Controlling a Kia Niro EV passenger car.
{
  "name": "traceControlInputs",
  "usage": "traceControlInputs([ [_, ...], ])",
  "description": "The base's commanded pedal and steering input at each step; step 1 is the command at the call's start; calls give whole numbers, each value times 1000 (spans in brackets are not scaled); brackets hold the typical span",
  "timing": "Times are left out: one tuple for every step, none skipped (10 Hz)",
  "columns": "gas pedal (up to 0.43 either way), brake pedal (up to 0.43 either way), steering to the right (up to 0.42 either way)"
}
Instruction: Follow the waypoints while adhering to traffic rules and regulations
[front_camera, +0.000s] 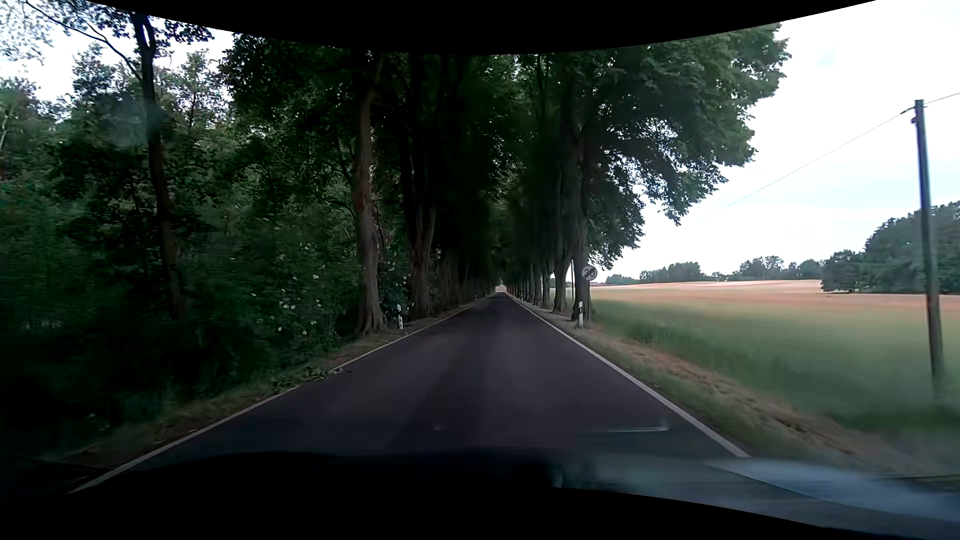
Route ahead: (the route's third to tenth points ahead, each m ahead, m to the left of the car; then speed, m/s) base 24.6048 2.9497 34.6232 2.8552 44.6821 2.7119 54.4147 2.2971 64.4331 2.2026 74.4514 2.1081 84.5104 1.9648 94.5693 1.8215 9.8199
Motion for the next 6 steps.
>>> traceControlInputs([
  [110,0,-6],
  [110,0,-6],
  [110,0,-4],
  [110,0,-1],
  [110,0,1],
  [110,0,3],
])
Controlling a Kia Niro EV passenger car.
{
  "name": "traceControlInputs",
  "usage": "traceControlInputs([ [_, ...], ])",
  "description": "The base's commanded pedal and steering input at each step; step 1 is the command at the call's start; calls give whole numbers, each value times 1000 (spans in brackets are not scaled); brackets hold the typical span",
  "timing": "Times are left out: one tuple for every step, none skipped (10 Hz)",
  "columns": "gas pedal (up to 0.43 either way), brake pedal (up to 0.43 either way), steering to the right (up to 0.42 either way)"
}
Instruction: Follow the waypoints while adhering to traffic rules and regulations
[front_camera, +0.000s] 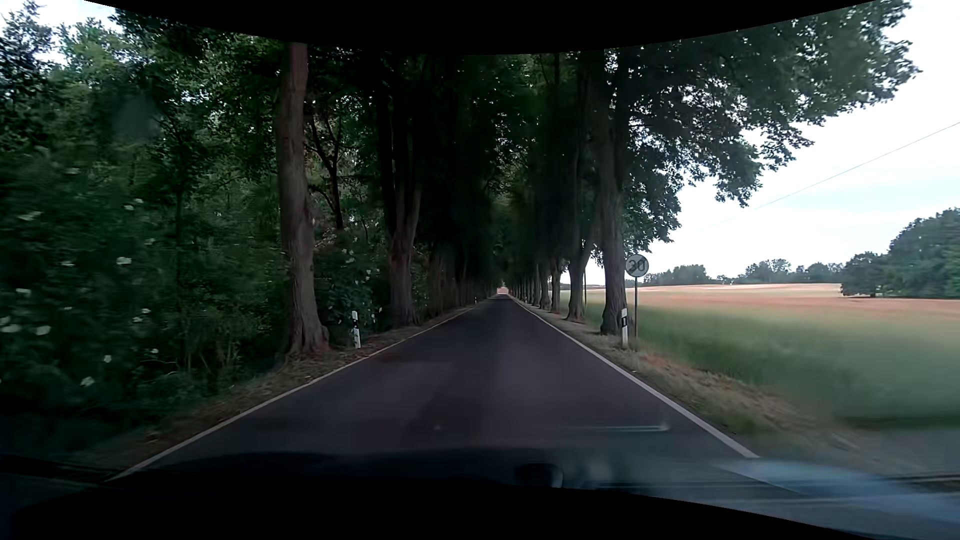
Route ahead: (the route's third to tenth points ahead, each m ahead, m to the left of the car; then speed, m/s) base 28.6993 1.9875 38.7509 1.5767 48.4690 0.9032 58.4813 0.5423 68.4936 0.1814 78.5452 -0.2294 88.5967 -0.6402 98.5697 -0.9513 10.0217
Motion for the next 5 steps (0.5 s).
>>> traceControlInputs([
  [110,0,4],
  [98,0,4],
  [98,0,4],
  [130,0,4],
  [220,0,4],
])
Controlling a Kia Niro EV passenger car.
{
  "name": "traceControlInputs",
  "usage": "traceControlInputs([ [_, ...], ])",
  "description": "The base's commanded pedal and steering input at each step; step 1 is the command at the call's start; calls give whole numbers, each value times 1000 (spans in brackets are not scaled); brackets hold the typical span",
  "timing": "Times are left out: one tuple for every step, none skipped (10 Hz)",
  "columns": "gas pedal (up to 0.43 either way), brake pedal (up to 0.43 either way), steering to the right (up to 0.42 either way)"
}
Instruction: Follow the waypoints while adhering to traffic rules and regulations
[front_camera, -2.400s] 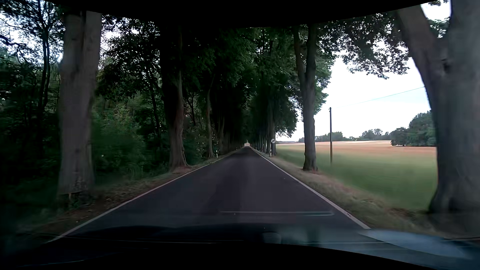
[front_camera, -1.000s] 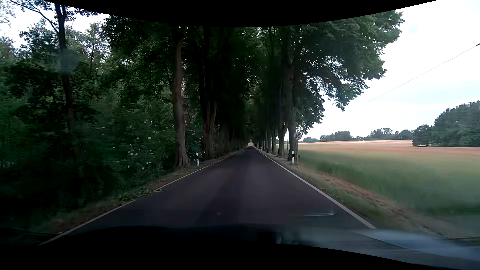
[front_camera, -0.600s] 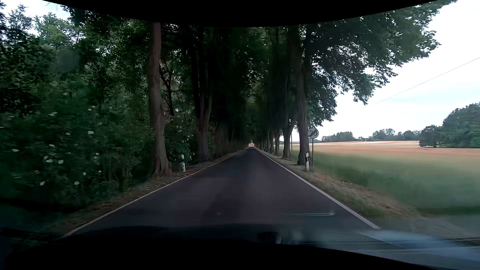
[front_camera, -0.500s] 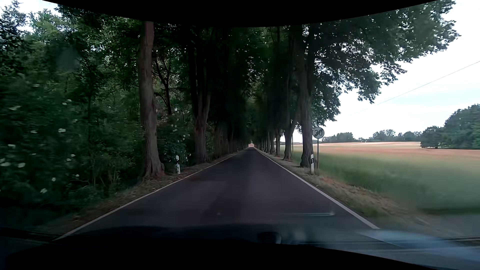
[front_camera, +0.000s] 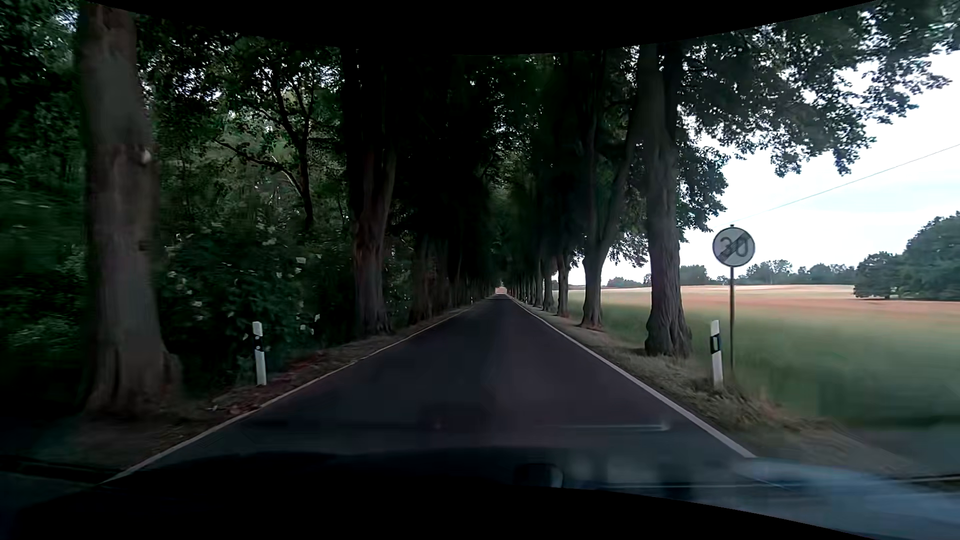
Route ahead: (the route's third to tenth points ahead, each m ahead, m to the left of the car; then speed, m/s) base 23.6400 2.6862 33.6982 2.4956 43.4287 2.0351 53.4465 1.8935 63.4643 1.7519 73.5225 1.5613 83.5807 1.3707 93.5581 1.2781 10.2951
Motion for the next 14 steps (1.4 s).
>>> traceControlInputs([
  [350,0,4],
  [449,0,4],
  [579,0,4],
  [740,0,4],
  [831,0,3],
  [850,0,2],
  [850,0,2],
  [850,0,0],
  [850,0,-3],
  [862,0,-6],
  [953,0,-4],
  [953,0,1],
  [953,0,2],
  [953,0,1],
])
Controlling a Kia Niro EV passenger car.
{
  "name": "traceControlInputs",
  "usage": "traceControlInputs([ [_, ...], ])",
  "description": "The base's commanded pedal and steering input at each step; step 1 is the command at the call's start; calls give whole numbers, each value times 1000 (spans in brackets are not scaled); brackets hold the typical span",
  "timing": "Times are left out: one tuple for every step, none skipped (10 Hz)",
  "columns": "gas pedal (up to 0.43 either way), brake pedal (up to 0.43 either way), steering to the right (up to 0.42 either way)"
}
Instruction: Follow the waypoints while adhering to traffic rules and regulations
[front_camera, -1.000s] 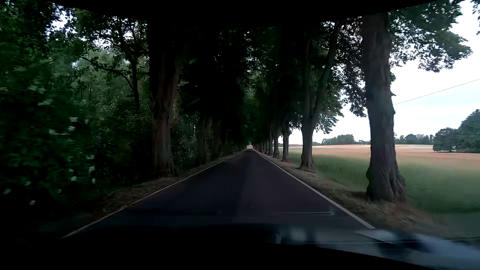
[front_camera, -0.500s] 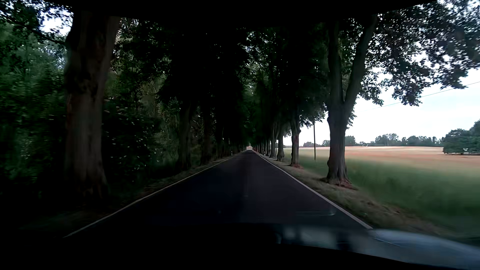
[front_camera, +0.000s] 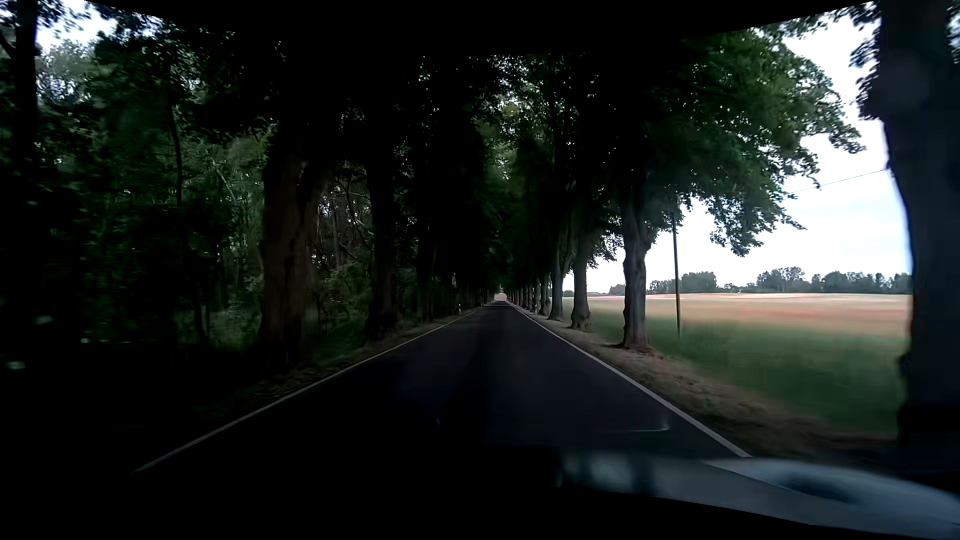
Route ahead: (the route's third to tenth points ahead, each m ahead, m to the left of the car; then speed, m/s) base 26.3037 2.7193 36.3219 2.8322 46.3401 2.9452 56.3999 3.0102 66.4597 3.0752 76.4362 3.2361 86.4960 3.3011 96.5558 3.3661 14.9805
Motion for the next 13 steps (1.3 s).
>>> traceControlInputs([
  [953,0,1],
  [953,0,-1],
  [953,0,-6],
  [961,0,-5],
  [972,0,-3],
  [980,0,0],
  [992,0,2],
  [992,0,2],
  [1000,0,1],
  [1000,0,1],
  [1000,0,1],
  [1000,0,-1],
  [1000,0,-1],
])
